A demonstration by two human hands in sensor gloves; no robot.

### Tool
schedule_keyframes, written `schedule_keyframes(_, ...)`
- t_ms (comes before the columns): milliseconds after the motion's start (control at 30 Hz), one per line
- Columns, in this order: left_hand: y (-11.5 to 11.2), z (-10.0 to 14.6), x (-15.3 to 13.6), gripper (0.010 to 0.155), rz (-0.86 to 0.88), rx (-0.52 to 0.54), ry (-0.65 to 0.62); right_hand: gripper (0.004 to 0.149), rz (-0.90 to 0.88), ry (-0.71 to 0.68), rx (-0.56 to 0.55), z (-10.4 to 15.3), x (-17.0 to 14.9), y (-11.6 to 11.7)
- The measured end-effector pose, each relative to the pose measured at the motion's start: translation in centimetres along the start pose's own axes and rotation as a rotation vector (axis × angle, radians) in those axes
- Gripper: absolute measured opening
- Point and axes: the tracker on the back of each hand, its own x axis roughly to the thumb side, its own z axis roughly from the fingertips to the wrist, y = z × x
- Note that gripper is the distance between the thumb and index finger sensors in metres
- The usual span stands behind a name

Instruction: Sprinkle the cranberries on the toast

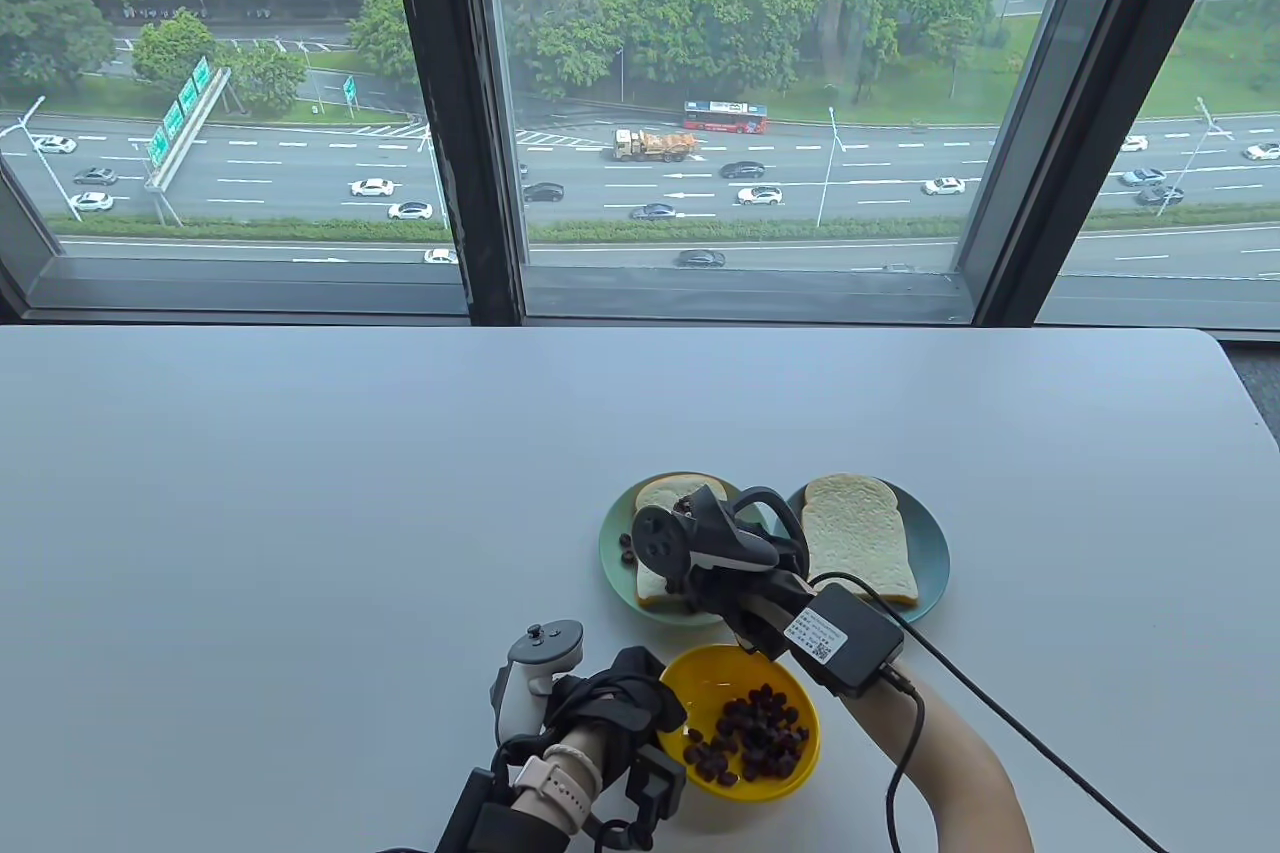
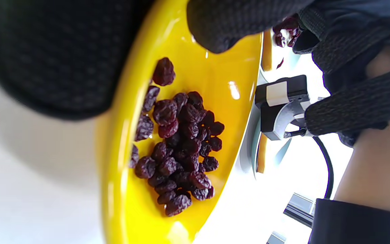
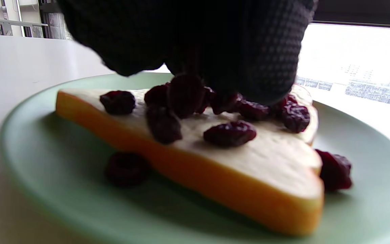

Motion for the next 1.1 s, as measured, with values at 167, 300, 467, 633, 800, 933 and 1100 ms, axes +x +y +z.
schedule_keyframes(167, -0.2, 0.0, 0.1, 0.053, 0.008, -0.007, -0.015, 0.038, 0.080, 0.001, -0.028, 0.7, -0.8, -0.3)
schedule_keyframes(300, -0.1, -0.1, 0.1, 0.053, 0.013, -0.004, -0.020, 0.039, 0.038, -0.007, -0.048, 1.6, -1.5, -1.5)
schedule_keyframes(467, -0.1, -0.1, 0.2, 0.053, 0.010, -0.004, -0.034, 0.041, -0.021, -0.049, -0.059, 4.4, -1.8, -2.8)
schedule_keyframes(633, -0.1, 0.1, 0.4, 0.053, 0.016, 0.006, -0.056, 0.048, -0.080, -0.148, -0.018, 8.9, -1.1, -3.5)
schedule_keyframes(800, -0.2, 0.5, 0.7, 0.053, 0.030, 0.024, -0.089, 0.065, -0.177, -0.212, 0.120, 12.7, -0.6, -3.2)
schedule_keyframes(933, -0.5, 0.9, 1.4, 0.052, 0.045, 0.045, -0.136, 0.079, -0.248, -0.182, 0.258, 14.3, -1.1, -2.4)
schedule_keyframes(1100, -1.2, 1.0, 1.8, 0.052, 0.063, 0.035, -0.159, 0.086, -0.362, -0.143, 0.251, 15.6, -1.5, -1.8)
